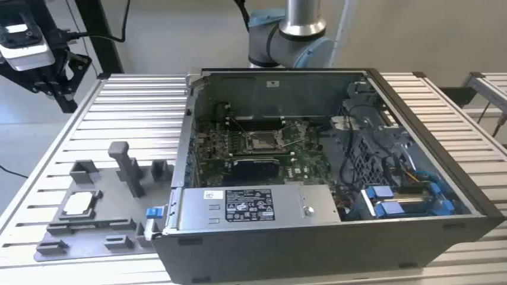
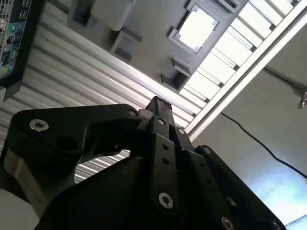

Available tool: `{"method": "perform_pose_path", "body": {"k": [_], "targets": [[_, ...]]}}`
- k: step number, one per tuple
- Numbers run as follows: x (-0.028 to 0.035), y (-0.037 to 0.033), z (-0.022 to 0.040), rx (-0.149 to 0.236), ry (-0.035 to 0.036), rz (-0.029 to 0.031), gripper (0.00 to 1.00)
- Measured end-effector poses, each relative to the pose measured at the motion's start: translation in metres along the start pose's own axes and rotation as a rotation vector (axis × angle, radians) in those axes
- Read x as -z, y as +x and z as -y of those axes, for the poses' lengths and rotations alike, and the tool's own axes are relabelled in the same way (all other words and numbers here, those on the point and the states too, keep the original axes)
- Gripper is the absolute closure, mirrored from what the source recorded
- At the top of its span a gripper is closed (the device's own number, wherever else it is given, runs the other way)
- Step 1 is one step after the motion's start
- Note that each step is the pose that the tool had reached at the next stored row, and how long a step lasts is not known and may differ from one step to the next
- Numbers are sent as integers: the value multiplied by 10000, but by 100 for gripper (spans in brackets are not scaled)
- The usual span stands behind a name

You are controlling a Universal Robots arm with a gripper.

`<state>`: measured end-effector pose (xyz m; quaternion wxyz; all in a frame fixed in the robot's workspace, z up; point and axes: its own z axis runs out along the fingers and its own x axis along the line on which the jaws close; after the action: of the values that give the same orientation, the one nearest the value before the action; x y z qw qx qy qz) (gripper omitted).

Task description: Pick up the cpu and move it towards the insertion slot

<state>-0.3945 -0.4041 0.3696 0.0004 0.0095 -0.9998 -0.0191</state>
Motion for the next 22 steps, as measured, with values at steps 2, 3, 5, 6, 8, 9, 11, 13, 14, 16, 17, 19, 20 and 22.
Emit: {"method": "perform_pose_path", "body": {"k": [2, 3, 5, 6, 8, 9, 11, 13, 14, 16, 17, 19, 20, 22], "targets": [[0, 0, 0, 0, 0, 0, 100], [0, 0, 0, 0, 0, 0, 100], [0, 0, 0, 0, 0, 0, 100], [0, 0, 0, 0, 0, 0, 100], [0, 0, 0, 0, 0, 0, 100], [0, 0, 0, 0, 0, 0, 100], [0, 0, 0, 0, 0, 0, 100], [1, 1, 10, 1, 1, -1, 100], [1, 2, 20, 0, 0, 0, 100], [3, 9, 79, 0, 1, 0, 100], [4, 15, 122, 1, -1, 0, 100], [8, 30, 210, 0, -2, -1, 100], [8, 41, 249, 0, -2, -1, 100], [8, 84, 308, 1, -3, 2, 100]]}}
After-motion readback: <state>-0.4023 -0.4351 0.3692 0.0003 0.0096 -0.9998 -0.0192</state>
